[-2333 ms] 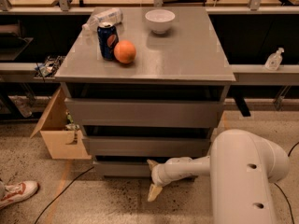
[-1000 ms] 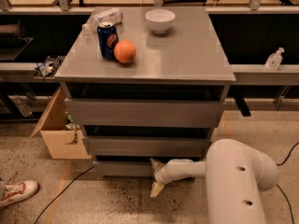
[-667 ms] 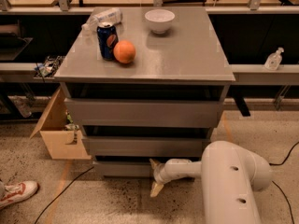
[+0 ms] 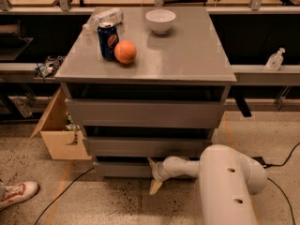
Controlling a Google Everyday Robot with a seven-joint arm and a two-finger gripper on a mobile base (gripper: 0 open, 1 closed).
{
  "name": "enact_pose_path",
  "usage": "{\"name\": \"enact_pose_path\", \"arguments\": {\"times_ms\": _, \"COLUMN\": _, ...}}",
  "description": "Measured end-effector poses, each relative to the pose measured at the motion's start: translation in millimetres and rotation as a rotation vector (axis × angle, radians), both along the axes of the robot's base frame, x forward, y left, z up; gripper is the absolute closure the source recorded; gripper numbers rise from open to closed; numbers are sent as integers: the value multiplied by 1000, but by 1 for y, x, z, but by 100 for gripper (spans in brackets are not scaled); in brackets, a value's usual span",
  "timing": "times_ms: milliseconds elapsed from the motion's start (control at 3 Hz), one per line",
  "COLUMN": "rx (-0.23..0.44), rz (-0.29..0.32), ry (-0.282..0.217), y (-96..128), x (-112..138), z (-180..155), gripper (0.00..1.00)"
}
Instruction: Open bottom drawer
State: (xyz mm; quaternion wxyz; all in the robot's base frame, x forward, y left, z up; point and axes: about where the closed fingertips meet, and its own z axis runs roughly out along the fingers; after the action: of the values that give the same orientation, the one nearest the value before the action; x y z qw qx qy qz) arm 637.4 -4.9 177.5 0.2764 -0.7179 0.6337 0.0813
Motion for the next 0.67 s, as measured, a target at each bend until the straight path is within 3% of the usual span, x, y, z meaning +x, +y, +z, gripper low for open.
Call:
{"name": "enact_pose_path", "arguments": {"times_ms": 333, "rx": 3, "rz": 16, "ry": 19, "y": 17, "x": 8, "z": -14, "gripper": 16}}
{"name": "enact_pose_path", "arguments": {"times_ms": 667, "rx": -2, "rz": 1, "ry": 25, "y": 16, "x": 11, "z": -20, "gripper": 39}}
